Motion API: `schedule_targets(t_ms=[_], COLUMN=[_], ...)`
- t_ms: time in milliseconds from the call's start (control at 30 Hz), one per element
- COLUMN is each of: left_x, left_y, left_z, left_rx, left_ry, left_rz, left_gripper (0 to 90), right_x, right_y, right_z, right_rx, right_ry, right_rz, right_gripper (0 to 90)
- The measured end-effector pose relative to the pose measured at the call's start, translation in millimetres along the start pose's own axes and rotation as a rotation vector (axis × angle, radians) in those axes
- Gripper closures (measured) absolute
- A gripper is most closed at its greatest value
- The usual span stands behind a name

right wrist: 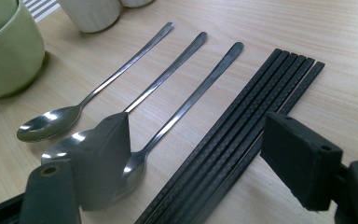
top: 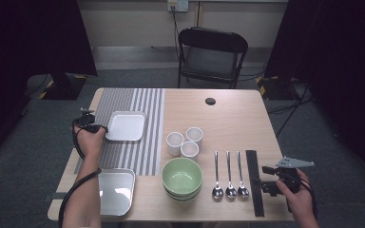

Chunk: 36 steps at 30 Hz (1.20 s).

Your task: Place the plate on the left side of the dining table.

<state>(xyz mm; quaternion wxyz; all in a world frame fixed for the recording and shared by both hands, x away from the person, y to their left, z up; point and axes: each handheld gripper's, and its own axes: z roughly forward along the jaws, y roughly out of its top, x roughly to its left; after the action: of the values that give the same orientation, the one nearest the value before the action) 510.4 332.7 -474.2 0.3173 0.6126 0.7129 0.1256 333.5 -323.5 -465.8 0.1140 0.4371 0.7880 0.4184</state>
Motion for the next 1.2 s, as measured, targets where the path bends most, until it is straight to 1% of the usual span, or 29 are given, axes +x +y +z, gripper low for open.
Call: schedule_targets(t_ms=[33,167,200,233,300,333,567,633,800,867,900,933,967,1200], left_x=[-0.2,0.0,-0.6,-0.1,0.1,0.3,-0.8,-1.5,-1.4,-1.1,-1.7,-1.6,-1.5,-1.8], left_y=[-0.2,0.4,0.8,1.2,1.6,1.7,1.1,1.2,1.6,2.1,2.1,2.2,2.2,2.7], left_z=[0.1,-0.2,0.2,0.0,0.9,0.9,1.4,1.6,1.6,1.4,2.0,2.3,2.4,2.6], left_rx=[-0.003,0.004,-0.002,0.002,0.0,-0.001,0.0,0.003,0.004,0.007,0.004,0.003,0.002,0.003], left_ry=[0.001,0.002,0.002,0.007,0.001,0.007,-0.002,-0.007,0.0,0.001,0.003,-0.006,-0.007,-0.001], left_rz=[-0.004,0.002,-0.006,0.002,-0.003,-0.001,-0.017,-0.015,-0.017,-0.009,-0.017,-0.02,-0.022,-0.017], left_gripper=[88.3,88.3,88.3,88.3,88.3,88.2,88.5,88.5,88.5,88.5,88.4,88.5,88.4,88.4], right_x=[0.0,0.3,0.4,0.3,0.5,0.4,-0.9,-0.9,-0.6,-0.9,-1.0,-1.1,-1.1,-1.6], right_y=[0.0,0.3,0.4,0.4,0.5,0.5,0.2,0.1,0.2,-0.1,-0.2,-0.2,-0.2,-0.7], right_z=[0.1,0.3,0.4,0.6,0.9,1.0,0.9,1.1,0.6,0.5,0.5,0.3,0.3,-0.2], right_rx=[0.0,-0.001,0.0,0.0,0.001,0.001,0.001,0.001,0.0,0.0,0.001,0.001,0.001,0.002], right_ry=[0.0,-0.001,-0.001,0.0,-0.002,-0.002,-0.001,0.001,0.001,0.0,-0.001,-0.001,0.0,-0.001], right_rz=[-0.001,-0.001,-0.001,-0.003,-0.003,-0.002,0.005,0.005,0.001,0.002,0.002,0.004,0.003,0.003], right_gripper=[23.2,23.2,23.2,23.2,23.2,23.1,23.1,23.2,23.2,23.2,23.2,23.2,23.2,23.2])
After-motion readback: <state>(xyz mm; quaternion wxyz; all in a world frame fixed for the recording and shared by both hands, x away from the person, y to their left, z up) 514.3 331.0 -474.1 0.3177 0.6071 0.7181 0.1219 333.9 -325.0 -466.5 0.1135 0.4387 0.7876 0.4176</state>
